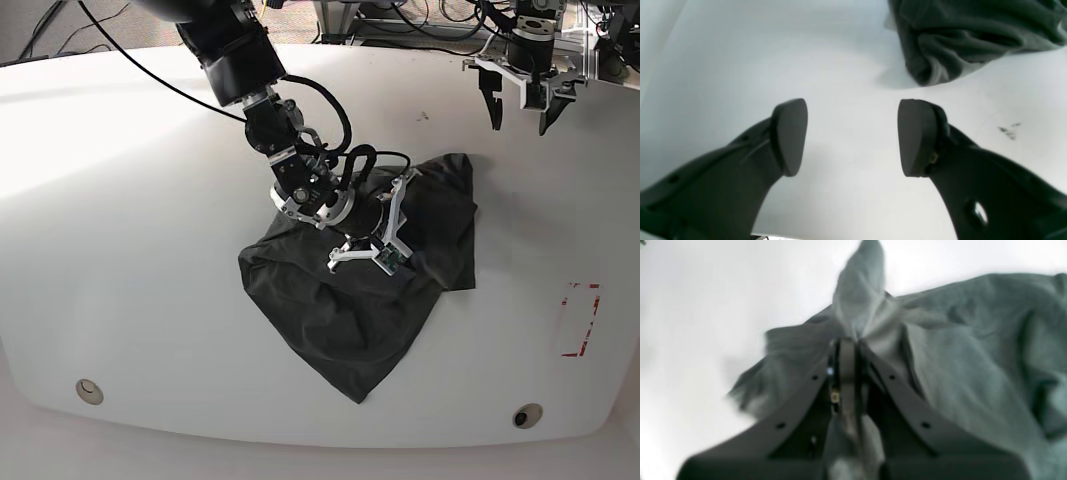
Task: Layout the t-shirt on the table in an organized manner, then fold the t-shirt properly
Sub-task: 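Lift and drag the pinched shirt fold away with the right gripper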
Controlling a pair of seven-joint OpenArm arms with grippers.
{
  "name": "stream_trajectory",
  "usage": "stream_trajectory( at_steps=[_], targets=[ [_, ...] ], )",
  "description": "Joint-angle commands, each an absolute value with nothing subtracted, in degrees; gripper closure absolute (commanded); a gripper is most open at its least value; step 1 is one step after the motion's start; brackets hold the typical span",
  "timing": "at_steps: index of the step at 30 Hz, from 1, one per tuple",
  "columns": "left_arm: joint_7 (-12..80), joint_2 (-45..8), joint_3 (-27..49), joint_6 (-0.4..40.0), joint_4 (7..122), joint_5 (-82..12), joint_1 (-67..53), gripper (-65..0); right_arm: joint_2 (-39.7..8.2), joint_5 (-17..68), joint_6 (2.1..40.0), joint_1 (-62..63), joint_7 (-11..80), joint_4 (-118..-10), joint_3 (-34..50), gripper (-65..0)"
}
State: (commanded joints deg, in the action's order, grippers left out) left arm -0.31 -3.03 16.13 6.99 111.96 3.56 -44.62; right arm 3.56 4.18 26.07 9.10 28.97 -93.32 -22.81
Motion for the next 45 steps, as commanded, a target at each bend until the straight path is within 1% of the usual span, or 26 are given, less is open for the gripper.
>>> stream_trajectory(
  at_steps=[3, 4, 8, 13, 17, 21, 27, 31, 35, 38, 41, 45],
  targets=[
    [-0.31, -3.03, 16.13, 6.99, 111.87, 3.65, -44.62, -40.3, 2.95, 4.53, 26.07, 4.88, 30.73, -100.62, -21.67, 0.0],
    [-0.31, -3.03, 16.04, 6.99, 111.78, 3.65, -44.62, -40.3, 1.98, 4.53, 26.07, 3.3, 30.73, -102.64, -20.97, 0.0],
    [-0.22, -3.03, 16.04, 6.99, 111.69, 3.65, -44.62, -40.3, -1.27, 4.53, 26.07, -2.59, 29.67, -109.49, -18.77, 0.0],
    [-0.13, -3.03, 14.99, 6.99, 111.6, 3.65, -44.35, -40.6, -3.91, 4.53, 26.42, -11.21, 27.74, -117.05, -14.02, 0.0],
    [-0.04, -3.21, 13.93, 6.99, 111.6, 3.56, -43.03, -40.7, -4.79, 4.44, 26.51, -16.57, 22.55, -117.14, -9.98, 0.0],
    [-0.04, -2.95, 13.76, 6.99, 111.6, 3.65, -41.8, -40.7, -6.37, 4.44, 26.51, -23.34, 14.99, -116.97, -3.74, 0.0],
    [-0.04, -2.95, 11.38, 6.99, 111.6, 3.65, -41.27, -40.7, -6.55, 4.53, 26.59, -29.76, 9.1, -116.88, 5.85, 0.0],
    [-0.04, -2.95, 11.21, 6.99, 111.6, 3.65, -41.1, -40.7, -6.55, 4.62, 27.21, -32.75, 7.6, -116.79, 11.56, 0.0],
    [0.04, -2.95, 10.68, 6.99, 111.6, 3.65, -39.87, -40.7, -6.2, 7.6, 30.9, -33.98, 7.08, -116.18, 17.71, 0.0],
    [0.84, -2.86, 10.59, 6.99, 111.6, 3.65, -39.52, -40.8, -6.11, 10.95, 32.22, -33.98, 7.08, -115.56, 22.46, 0.0],
    [4.26, -2.86, 10.24, 6.99, 111.6, 3.47, -38.2, -40.8, -6.11, 12.97, 33.1, -33.98, 7.16, -114.07, 26.15, 0.0],
    [10.42, -2.86, 9.54, 6.99, 111.69, 3.38, -34.59, -40.8, -6.2, 13.41, 33.54, -33.98, 7.69, -113.54, 27.47, 0.0]
  ],
)
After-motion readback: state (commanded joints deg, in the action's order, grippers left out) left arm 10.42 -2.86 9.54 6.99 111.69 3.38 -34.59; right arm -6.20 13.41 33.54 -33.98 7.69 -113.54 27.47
